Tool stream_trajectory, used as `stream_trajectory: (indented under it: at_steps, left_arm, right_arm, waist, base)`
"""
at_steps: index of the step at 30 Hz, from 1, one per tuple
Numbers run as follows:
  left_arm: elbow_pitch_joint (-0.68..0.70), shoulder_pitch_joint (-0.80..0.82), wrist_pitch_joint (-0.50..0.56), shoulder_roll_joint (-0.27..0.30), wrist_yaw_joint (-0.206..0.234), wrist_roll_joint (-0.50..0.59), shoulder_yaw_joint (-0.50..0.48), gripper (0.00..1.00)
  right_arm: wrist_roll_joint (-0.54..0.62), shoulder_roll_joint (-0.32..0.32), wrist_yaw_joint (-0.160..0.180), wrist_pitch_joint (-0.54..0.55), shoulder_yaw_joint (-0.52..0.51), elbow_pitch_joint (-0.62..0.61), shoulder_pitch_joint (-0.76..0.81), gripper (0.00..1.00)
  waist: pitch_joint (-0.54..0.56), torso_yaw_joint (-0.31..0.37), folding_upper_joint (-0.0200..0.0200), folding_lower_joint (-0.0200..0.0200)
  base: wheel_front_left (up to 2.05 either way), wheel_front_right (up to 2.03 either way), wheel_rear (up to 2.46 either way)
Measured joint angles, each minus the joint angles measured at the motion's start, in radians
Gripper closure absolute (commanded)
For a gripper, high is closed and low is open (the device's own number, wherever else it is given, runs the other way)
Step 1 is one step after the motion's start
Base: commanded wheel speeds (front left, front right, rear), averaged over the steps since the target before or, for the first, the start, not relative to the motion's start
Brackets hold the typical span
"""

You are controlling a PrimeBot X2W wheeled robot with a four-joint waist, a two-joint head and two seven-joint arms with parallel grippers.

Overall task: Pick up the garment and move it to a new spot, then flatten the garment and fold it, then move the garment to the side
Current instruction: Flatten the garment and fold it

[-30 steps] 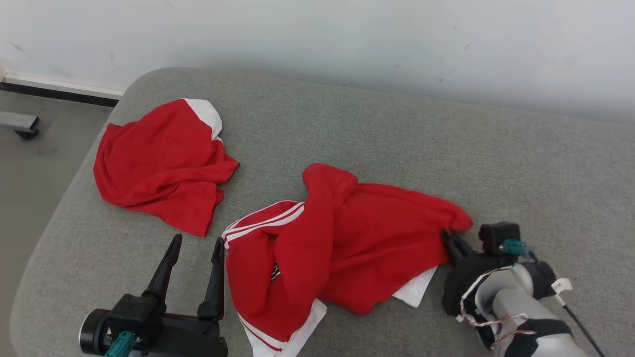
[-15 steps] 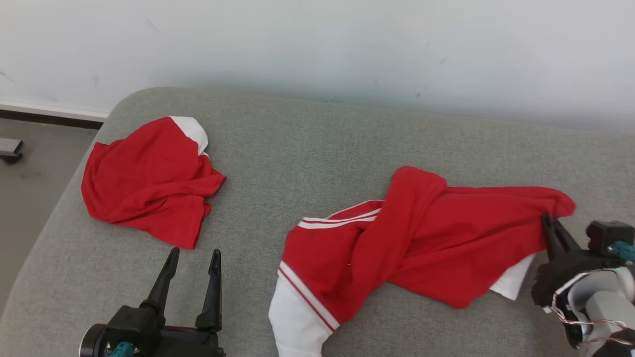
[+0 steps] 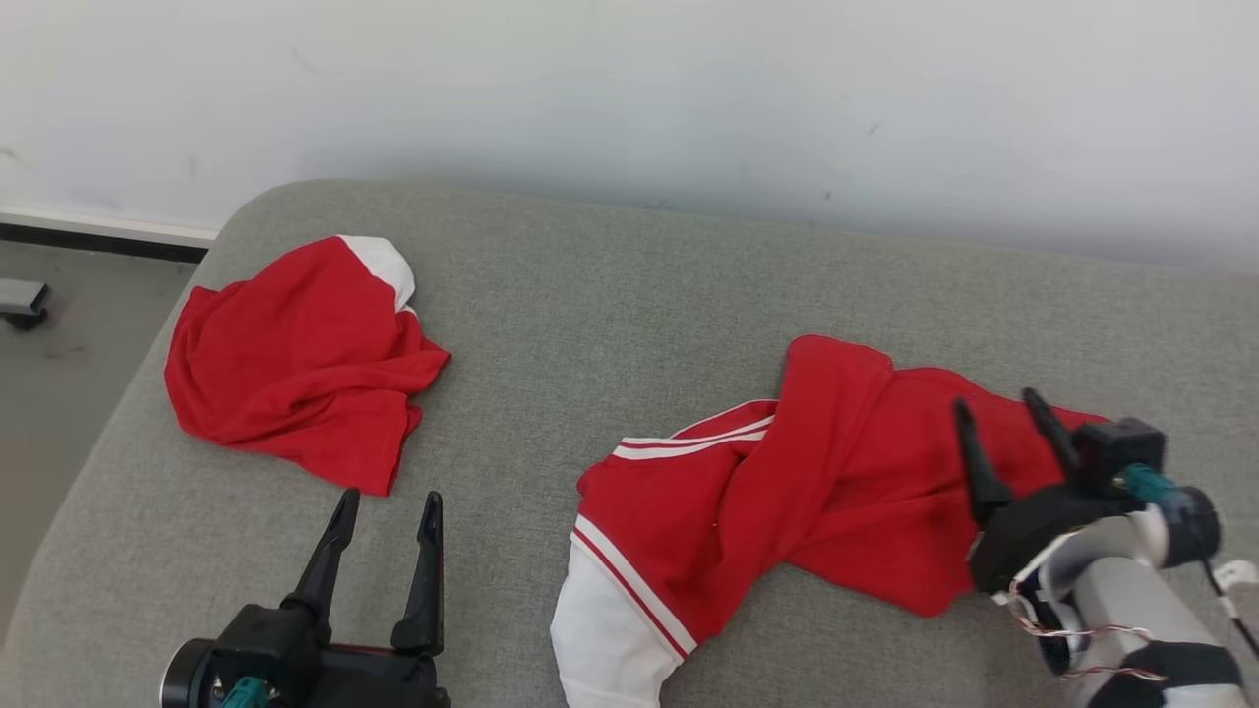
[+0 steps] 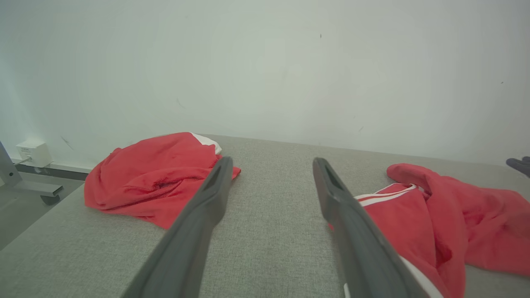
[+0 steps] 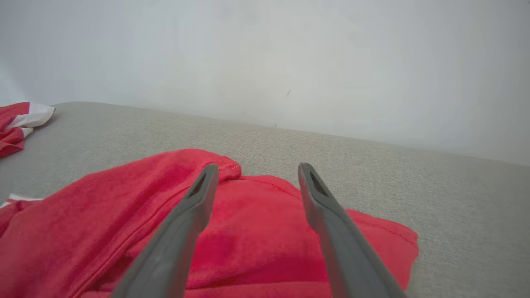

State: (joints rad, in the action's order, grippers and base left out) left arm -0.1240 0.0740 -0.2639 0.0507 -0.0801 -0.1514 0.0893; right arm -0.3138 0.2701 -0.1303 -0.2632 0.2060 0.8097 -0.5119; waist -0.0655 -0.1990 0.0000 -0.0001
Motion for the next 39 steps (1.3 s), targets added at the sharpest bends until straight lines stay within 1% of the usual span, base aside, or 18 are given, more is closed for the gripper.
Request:
stream_trajectory:
  at_steps: [4,7,11,14,20,21,22,25,30,33,35,39]
  left_arm:
    - [0.003,0.009,0.0,0.0,-0.001,0.0,0.014,0.0]
    - [0.005,0.022,0.0,0.0,0.0,-0.007,0.033,0.0]
    - [0.004,0.033,0.0,0.0,0.008,-0.02,0.058,0.0]
    - [0.004,0.044,0.0,0.0,0.011,-0.028,0.072,0.0]
    - [0.004,0.046,0.0,0.0,0.024,-0.037,0.087,0.0]
    - [0.004,0.047,0.0,0.0,0.027,-0.038,0.091,0.0]
    - [0.004,0.047,0.0,0.0,0.027,-0.04,0.092,0.0]
    - [0.003,0.049,0.0,0.0,0.029,-0.043,0.097,0.0]
    - [0.001,0.056,0.0,0.0,0.033,-0.044,0.095,0.0]
    - [-0.003,0.054,0.0,0.0,0.035,-0.044,0.091,0.0]
    - [-0.006,0.042,0.0,0.0,0.036,-0.044,0.084,0.0]
    - [-0.01,0.017,0.0,0.0,0.035,-0.044,0.071,0.0]
  right_arm:
    - [0.0,-0.044,0.0,0.007,0.067,0.053,-0.058,0.0]
    - [-0.012,-0.06,0.0,0.027,0.104,0.112,-0.119,0.0]
    - [-0.035,-0.065,0.0,0.05,0.129,0.205,-0.182,0.0]
    - [-0.048,-0.057,0.0,0.07,0.131,0.279,-0.214,0.0]
    - [-0.074,-0.057,0.0,0.07,0.137,0.372,-0.254,0.0]
    - [-0.078,-0.061,0.0,0.073,0.14,0.386,-0.257,0.71]
    - [-0.082,-0.064,0.0,0.079,0.142,0.397,-0.26,1.0]
    - [-0.1,-0.07,0.0,0.094,0.146,0.417,-0.273,1.0]
    - [-0.102,-0.069,0.0,0.025,0.166,0.395,-0.287,1.0]
    - [-0.102,-0.065,0.0,0.007,0.177,0.361,-0.28,1.0]
    - [-0.103,-0.06,0.0,0.003,0.18,0.318,-0.259,1.0]
    - [-0.086,-0.04,0.0,0.002,0.162,0.12,-0.17,1.0]
  waist:
    - [-0.011,-0.018,0.0,0.0001]
    - [-0.025,-0.038,0.0,0.0001]
    - [-0.045,-0.072,0.0001,0.0001]
    - [-0.06,-0.1,0.0001,0.0001]
    - [-0.086,-0.145,0.0,0.0002]
    - [-0.09,-0.15,0.0001,0.0002]
    - [-0.093,-0.154,0.0,0.0002]
    - [-0.102,-0.161,0.0,0.0001]
    - [-0.102,-0.155,0.0001,0.0001]
    - [-0.092,-0.144,0.0,0.0002]
    - [-0.083,-0.133,0.0,0.0001]
    - [-0.067,-0.1,0.0,0.0001]
  base:
    - [0.0,0.0,0.0]
    - [0.0,0.0,0.0]
    - [0.0,0.0,0.0]
    - [0.0,0.0,0.0]
    - [0.0,0.0,0.0]
    - [0.0,0.0,0.0]
    - [0.0,0.0,0.0]
    - [0.0,0.0,0.0]
    - [0.0,0.0,0.0]
    - [0.0,0.0,0.0]
    - [0.0,0.0,0.0]
    - [0.0,0.0,0.0]
